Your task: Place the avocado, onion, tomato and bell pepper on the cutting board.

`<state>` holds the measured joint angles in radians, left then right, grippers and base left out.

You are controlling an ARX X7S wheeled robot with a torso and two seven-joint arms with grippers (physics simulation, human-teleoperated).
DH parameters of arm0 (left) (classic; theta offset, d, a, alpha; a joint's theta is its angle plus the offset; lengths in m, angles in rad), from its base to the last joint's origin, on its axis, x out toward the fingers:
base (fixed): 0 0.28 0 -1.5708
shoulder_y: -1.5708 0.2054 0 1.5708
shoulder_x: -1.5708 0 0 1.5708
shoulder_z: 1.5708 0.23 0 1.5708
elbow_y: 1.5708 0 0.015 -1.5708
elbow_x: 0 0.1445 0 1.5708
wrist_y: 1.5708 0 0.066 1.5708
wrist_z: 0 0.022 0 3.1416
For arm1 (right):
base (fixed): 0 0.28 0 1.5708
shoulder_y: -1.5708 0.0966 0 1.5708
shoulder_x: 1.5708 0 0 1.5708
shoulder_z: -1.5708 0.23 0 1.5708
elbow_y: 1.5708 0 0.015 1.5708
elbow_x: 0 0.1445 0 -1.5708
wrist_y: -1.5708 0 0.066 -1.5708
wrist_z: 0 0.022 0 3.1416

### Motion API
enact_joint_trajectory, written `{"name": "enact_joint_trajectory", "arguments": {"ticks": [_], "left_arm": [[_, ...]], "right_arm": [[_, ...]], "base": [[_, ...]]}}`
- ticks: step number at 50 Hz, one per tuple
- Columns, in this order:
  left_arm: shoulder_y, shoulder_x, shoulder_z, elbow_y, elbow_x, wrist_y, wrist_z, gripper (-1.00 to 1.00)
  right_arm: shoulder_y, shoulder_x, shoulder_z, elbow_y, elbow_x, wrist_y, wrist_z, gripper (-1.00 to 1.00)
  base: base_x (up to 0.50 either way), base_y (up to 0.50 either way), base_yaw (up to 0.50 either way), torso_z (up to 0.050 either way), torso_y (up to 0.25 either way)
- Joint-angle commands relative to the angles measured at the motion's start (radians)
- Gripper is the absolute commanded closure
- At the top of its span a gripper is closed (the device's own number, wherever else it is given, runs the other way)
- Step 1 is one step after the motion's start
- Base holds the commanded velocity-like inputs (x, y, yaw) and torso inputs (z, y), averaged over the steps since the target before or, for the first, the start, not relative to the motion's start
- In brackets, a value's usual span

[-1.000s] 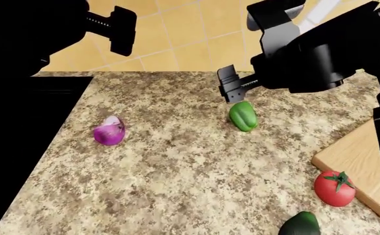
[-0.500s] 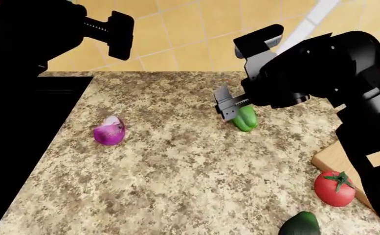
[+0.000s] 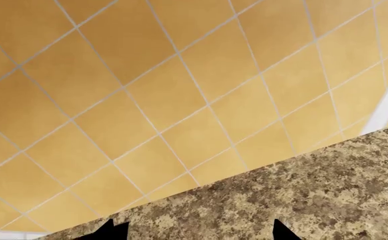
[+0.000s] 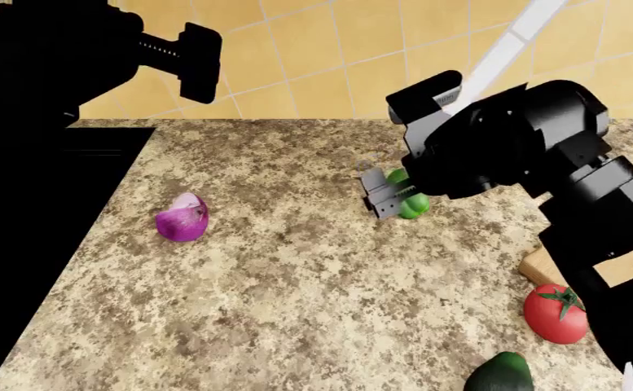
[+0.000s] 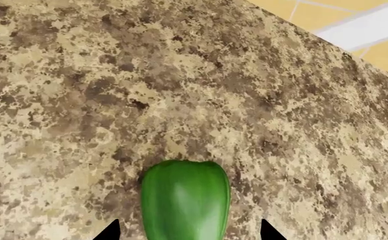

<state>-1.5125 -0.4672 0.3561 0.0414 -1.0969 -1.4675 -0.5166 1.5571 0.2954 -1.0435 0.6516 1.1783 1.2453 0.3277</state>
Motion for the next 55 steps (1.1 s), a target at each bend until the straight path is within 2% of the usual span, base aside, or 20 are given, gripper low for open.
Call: {"name": "enact_joint_trajectory", "arguments": {"ticks": [1,12,13,22,26,31,38,44,46,48,50,52,55], "left_arm": [[0.004,-0.009,0.007,0.001,-0.016,0.010,-0.010,-1.00],[0.012,-0.026,0.013,0.001,-0.025,0.026,-0.011,-1.00],[0.013,-0.027,0.012,0.003,-0.027,0.026,-0.013,-1.00],[0.011,-0.028,0.013,0.001,-0.041,0.028,-0.025,-1.00],[0.020,-0.036,0.001,0.007,-0.059,0.009,-0.053,-1.00],[-0.008,-0.032,0.001,-0.010,-0.069,-0.013,-0.082,-1.00],[-0.001,-0.004,-0.053,-0.075,-0.173,-0.085,-0.158,-1.00],[0.000,0.001,-0.064,-0.119,-0.268,-0.087,-0.222,-1.00],[-0.005,-0.008,-0.034,-0.174,-0.397,-0.098,-0.317,-1.00],[-0.019,-0.019,-0.002,-0.262,-0.601,-0.097,-0.485,-1.00],[-0.037,-0.030,0.022,-0.305,-0.739,-0.075,-0.596,-1.00],[-0.053,-0.040,0.052,-0.320,-0.846,-0.062,-0.657,-1.00],[-0.065,-0.056,0.083,-0.323,-0.926,-0.039,-0.716,-1.00]], "right_arm": [[0.000,-0.047,-0.066,0.100,-0.080,-0.087,-0.103,-1.00],[-0.022,-0.137,-0.155,0.320,-0.164,-0.138,-0.232,-1.00],[-0.028,-0.139,-0.155,0.323,-0.158,-0.132,-0.245,1.00],[-0.033,-0.107,-0.163,0.263,-0.166,-0.144,-0.239,1.00],[-0.021,-0.039,-0.120,0.148,-0.133,-0.128,-0.167,1.00],[0.031,0.061,-0.039,-0.063,-0.035,-0.032,-0.069,1.00],[0.117,0.123,0.026,-0.181,0.054,0.094,0.028,1.00],[0.154,0.158,0.070,-0.227,0.111,0.152,0.093,1.00],[0.159,0.164,0.078,-0.235,0.125,0.166,0.110,1.00],[0.171,0.169,0.077,-0.241,0.134,0.188,0.121,1.00],[0.183,0.172,0.081,-0.242,0.140,0.194,0.126,1.00],[0.185,0.176,0.082,-0.244,0.143,0.195,0.127,1.00],[0.183,0.176,0.079,-0.241,0.140,0.187,0.128,1.00]], "base": [[0.00,0.00,0.00,0.000,0.000],[0.00,0.00,0.00,0.000,0.000],[0.00,0.00,0.00,0.000,0.000],[0.00,0.00,0.00,0.000,0.000],[0.00,0.00,0.00,0.000,0.000],[0.00,0.00,0.00,0.000,0.000],[0.00,0.00,0.00,0.000,0.000],[0.00,0.00,0.00,0.000,0.000],[0.00,0.00,0.00,0.000,0.000],[0.00,0.00,0.00,0.000,0.000],[0.00,0.00,0.00,0.000,0.000],[0.00,0.00,0.00,0.000,0.000],[0.00,0.00,0.00,0.000,0.000]]}}
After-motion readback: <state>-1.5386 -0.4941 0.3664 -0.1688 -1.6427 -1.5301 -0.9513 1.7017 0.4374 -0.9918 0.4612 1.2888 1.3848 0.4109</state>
